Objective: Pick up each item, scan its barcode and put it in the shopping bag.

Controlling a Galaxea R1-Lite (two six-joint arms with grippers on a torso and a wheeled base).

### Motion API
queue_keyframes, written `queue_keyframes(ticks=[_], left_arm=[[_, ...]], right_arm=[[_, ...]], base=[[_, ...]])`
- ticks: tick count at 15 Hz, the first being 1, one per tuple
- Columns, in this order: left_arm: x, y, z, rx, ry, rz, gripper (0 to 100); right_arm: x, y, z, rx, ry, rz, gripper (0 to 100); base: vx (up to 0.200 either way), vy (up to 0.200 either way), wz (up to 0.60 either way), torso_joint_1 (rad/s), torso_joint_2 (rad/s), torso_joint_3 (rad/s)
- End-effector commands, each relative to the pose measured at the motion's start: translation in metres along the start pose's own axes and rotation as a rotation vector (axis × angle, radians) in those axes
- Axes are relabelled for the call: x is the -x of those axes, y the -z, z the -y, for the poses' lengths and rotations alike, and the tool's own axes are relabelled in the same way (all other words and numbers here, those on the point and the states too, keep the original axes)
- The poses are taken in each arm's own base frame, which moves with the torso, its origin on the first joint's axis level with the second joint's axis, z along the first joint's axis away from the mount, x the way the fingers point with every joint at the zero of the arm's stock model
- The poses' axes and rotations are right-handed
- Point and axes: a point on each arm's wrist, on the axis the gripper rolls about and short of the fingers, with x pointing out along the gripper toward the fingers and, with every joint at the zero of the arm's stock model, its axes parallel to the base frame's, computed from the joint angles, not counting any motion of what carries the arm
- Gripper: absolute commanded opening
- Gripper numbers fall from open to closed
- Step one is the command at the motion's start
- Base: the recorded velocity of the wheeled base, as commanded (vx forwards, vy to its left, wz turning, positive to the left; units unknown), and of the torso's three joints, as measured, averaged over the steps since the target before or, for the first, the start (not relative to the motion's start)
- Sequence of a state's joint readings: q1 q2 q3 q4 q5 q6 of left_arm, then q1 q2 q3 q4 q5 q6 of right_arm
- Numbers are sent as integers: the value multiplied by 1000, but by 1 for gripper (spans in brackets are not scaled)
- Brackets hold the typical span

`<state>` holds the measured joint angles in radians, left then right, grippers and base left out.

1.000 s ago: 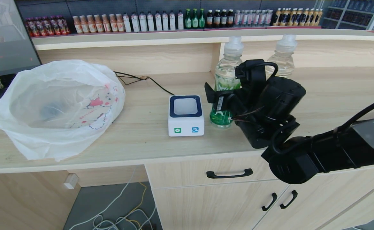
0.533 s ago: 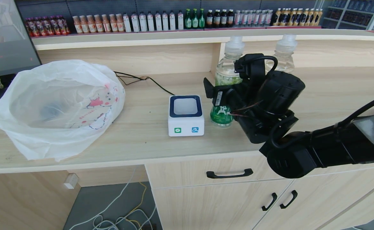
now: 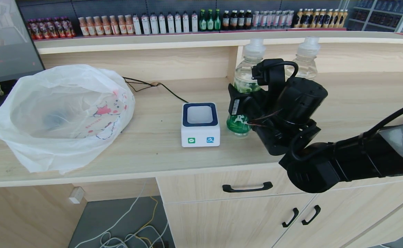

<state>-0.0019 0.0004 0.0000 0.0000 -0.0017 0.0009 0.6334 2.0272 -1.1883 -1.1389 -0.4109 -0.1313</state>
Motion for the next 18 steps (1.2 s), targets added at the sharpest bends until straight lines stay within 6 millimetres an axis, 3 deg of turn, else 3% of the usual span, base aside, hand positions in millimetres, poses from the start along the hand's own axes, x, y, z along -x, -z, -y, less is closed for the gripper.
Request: queue_keyframes(ticks=[1, 14, 18], left_arm=[[0, 0, 0, 1, -1, 0, 100], [0, 0, 0, 1, -1, 0, 100], [0, 0, 0, -1, -1, 0, 100]], right_arm=[[0, -2, 0, -9, 1, 10, 0], [5, -22, 5, -38, 6, 45, 0], [12, -41, 9, -53, 6, 81, 0]], base=[[0, 0, 0, 0, 0, 0], [0, 0, 0, 0, 0, 0], [0, 0, 0, 0, 0, 0]])
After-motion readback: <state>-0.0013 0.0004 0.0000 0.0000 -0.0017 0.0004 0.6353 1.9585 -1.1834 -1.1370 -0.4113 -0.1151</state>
